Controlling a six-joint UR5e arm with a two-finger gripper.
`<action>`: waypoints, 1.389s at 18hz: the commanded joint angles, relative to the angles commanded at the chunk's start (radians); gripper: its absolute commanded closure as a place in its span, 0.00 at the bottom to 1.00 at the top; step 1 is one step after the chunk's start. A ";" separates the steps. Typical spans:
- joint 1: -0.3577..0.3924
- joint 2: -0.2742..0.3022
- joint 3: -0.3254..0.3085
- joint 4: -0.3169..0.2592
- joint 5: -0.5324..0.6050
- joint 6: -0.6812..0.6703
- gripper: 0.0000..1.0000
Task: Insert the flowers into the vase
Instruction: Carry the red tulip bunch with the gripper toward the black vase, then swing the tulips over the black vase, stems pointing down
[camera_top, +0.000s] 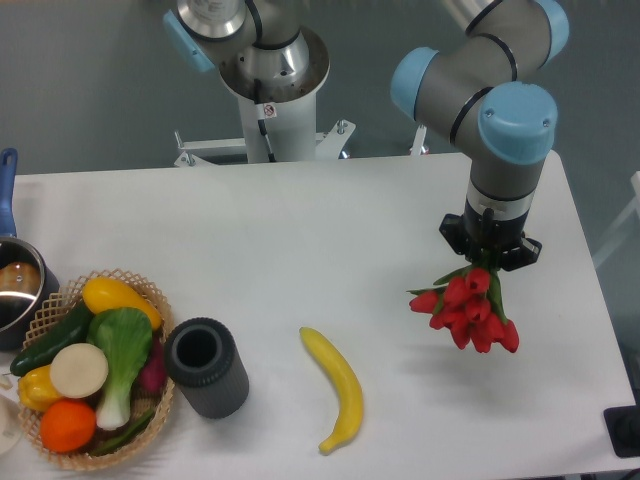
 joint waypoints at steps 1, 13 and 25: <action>-0.002 0.005 0.003 -0.002 -0.003 -0.002 1.00; -0.014 0.172 -0.093 0.015 -0.346 -0.017 1.00; -0.035 0.252 -0.152 0.135 -0.945 -0.193 1.00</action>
